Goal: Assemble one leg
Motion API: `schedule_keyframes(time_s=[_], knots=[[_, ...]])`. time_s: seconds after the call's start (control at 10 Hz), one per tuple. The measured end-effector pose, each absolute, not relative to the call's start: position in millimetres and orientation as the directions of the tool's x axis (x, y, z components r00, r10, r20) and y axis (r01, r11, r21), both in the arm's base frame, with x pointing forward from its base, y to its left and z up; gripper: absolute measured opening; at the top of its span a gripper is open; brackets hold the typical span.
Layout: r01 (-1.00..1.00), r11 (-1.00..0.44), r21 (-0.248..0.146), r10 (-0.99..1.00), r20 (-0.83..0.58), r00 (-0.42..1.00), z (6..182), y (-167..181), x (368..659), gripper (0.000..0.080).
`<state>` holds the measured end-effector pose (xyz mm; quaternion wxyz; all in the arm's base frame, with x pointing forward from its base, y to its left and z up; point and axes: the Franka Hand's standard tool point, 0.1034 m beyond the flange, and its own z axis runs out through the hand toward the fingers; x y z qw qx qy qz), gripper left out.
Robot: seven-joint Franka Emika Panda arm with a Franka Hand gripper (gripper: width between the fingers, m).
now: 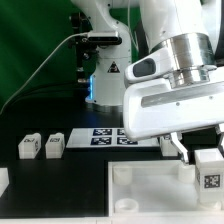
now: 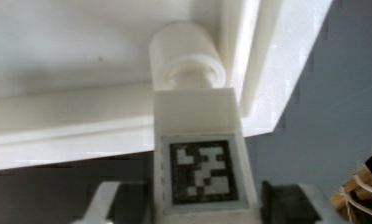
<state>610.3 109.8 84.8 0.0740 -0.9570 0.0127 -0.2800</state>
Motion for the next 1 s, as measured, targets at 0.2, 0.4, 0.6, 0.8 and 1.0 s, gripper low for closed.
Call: schedule_keyframes(time_s=[0.2,0.4,0.6,0.8,1.0], knots=[[-0.030,-0.987,-0.158,-0.114,0.550,0.828,83.3,116.2,606.7,0.0291],[-0.080,-0.984,-0.157,-0.155,0.551,0.820,82.5,117.3,603.5,0.0292],[-0.080,-0.984,-0.158,-0.154,0.540,0.827,82.4,116.7,604.1,0.0347],[-0.080,-0.984,-0.159,-0.153,0.529,0.835,79.5,117.4,602.2,0.0533],[-0.080,-0.984,-0.158,-0.153,0.528,0.835,79.1,117.3,602.0,0.0627]])
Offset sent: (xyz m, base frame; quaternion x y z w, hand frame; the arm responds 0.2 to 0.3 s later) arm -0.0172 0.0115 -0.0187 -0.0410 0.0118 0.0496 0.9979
